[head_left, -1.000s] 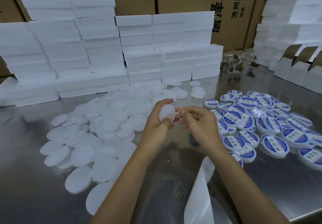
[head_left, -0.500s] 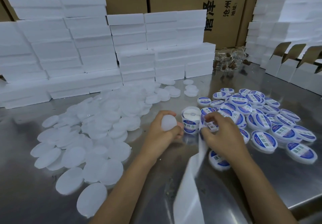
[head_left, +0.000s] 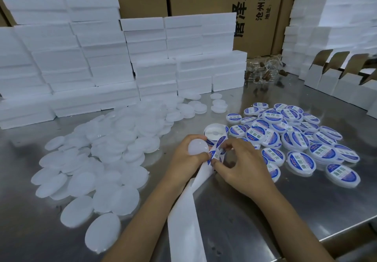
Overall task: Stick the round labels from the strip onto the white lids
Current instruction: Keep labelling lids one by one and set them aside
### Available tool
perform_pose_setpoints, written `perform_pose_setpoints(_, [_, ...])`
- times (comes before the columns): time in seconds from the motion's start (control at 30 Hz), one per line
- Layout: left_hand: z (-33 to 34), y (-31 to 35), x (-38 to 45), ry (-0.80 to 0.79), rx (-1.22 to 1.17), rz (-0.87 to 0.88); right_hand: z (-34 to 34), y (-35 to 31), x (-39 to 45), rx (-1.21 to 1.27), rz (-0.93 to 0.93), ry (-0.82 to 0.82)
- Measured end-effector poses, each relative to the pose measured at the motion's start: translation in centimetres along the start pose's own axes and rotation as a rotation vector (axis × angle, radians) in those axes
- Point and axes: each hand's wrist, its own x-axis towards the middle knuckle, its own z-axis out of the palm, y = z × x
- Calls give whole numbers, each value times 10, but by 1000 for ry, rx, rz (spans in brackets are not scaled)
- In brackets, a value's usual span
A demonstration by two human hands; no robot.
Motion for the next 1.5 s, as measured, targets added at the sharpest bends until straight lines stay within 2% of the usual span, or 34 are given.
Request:
perform_pose_setpoints(0.3, [-5,1,1,-97,-15,-86,3,0,-4,15,-42,-15])
perform_pose_setpoints(0.57, [-4,4,-2,-56,-74,-134,7,-4,-3,77,70,22])
perform_pose_setpoints(0.77, [-4,7,-4,-63,-79,-167,8,-6,-6,86,65,15])
perform_pose_setpoints(0.87, [-2,9,-4,-40,-84,-148,10,-6,-8,97,34,22])
perform_pose_setpoints(1.03, [0,8,-3,32,-87,-139,12,-8,-14,114,-125,45])
perform_pose_setpoints(1.23, [-4,1,3,59,-37,-113,2,-15,-25,405,-160,-72])
perform_pose_setpoints(1.37, [-6,-3,6,49,92,-70,-12,-18,-20,939,27,-46])
perform_pose_setpoints(1.43, [-6,-1,4,20,12,-124,-16,-19,-11,1111,118,11])
perform_pose_setpoints(1.5, [-4,5,4,63,-125,-151,-18,-22,1,1159,180,30])
